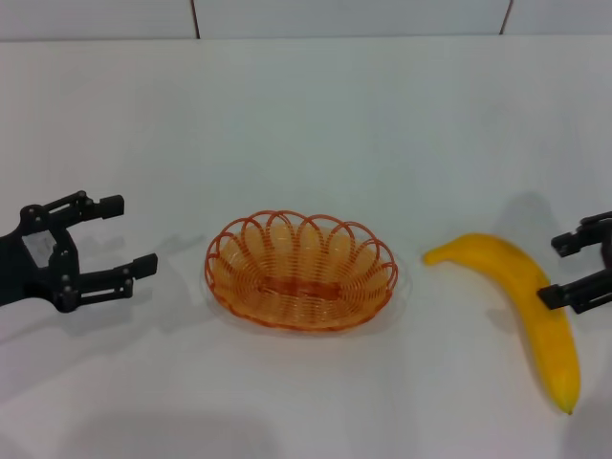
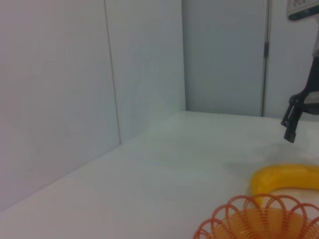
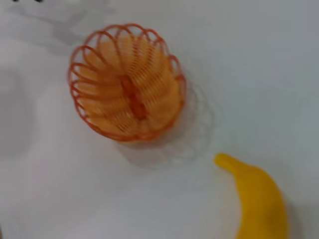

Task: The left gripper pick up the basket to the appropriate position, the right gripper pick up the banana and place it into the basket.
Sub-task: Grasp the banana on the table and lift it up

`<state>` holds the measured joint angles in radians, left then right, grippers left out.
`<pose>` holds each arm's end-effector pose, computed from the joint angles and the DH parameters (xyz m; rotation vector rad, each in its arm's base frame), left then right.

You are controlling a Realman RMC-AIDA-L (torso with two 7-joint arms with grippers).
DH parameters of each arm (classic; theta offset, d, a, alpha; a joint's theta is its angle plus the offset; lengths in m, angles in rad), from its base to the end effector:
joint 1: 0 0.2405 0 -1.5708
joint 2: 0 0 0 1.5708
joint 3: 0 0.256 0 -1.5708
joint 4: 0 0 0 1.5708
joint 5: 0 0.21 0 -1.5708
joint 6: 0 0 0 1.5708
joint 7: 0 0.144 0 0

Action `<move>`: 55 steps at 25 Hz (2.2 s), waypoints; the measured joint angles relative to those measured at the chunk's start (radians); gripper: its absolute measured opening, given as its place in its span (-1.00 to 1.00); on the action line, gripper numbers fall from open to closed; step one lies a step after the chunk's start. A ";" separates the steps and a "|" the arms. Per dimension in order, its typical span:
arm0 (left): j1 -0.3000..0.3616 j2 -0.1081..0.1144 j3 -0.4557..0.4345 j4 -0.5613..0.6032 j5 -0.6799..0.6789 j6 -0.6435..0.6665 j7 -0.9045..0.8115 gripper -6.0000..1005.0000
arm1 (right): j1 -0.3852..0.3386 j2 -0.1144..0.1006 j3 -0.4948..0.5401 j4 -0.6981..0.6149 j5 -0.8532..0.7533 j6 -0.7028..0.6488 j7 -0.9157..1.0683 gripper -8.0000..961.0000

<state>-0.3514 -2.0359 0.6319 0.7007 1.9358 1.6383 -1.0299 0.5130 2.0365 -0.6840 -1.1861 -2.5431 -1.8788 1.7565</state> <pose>-0.3127 0.2865 0.0362 -2.6083 -0.2898 -0.6314 0.2804 0.3077 0.0840 -2.8468 0.8097 -0.1527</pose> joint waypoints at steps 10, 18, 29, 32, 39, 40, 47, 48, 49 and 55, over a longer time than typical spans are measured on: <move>-0.001 0.000 -0.019 -0.004 0.000 0.000 0.007 0.73 | -0.002 -0.001 -0.132 0.134 0.012 0.219 0.011 0.79; 0.002 0.000 -0.033 -0.004 0.000 0.000 0.007 0.73 | -0.018 -0.002 -0.139 0.157 0.036 0.273 0.004 0.79; -0.001 0.001 -0.057 -0.018 0.000 0.001 0.008 0.73 | -0.021 -0.006 -0.159 0.196 0.027 0.354 0.001 0.79; 0.001 0.001 -0.059 -0.018 0.000 0.004 0.008 0.73 | -0.021 -0.006 -0.154 0.196 0.024 0.372 0.001 0.79; 0.002 0.002 -0.059 -0.018 0.000 0.006 0.008 0.73 | -0.024 -0.009 -0.110 0.188 0.003 0.410 0.008 0.74; 0.003 0.002 -0.059 -0.018 0.000 0.006 0.008 0.73 | -0.024 -0.010 -0.101 0.188 0.003 0.410 0.007 0.73; 0.003 0.002 -0.060 -0.018 0.000 0.008 0.008 0.73 | -0.024 -0.010 -0.086 0.187 -0.024 0.403 0.004 0.65; 0.003 0.002 -0.060 -0.018 0.000 0.008 0.008 0.73 | -0.024 -0.010 -0.088 0.188 -0.030 0.401 0.004 0.64; 0.002 0.002 -0.060 -0.018 0.000 0.008 0.008 0.73 | -0.024 -0.010 -0.090 0.189 -0.033 0.400 0.004 0.63; 0.002 0.002 -0.062 -0.018 0.000 0.009 0.008 0.73 | -0.024 -0.010 -0.088 0.186 -0.029 0.388 0.004 0.39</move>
<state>-0.3494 -2.0340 0.5696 0.6826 1.9358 1.6475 -1.0216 0.4894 2.0268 -0.7725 -0.9999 -2.5719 -1.4911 1.7603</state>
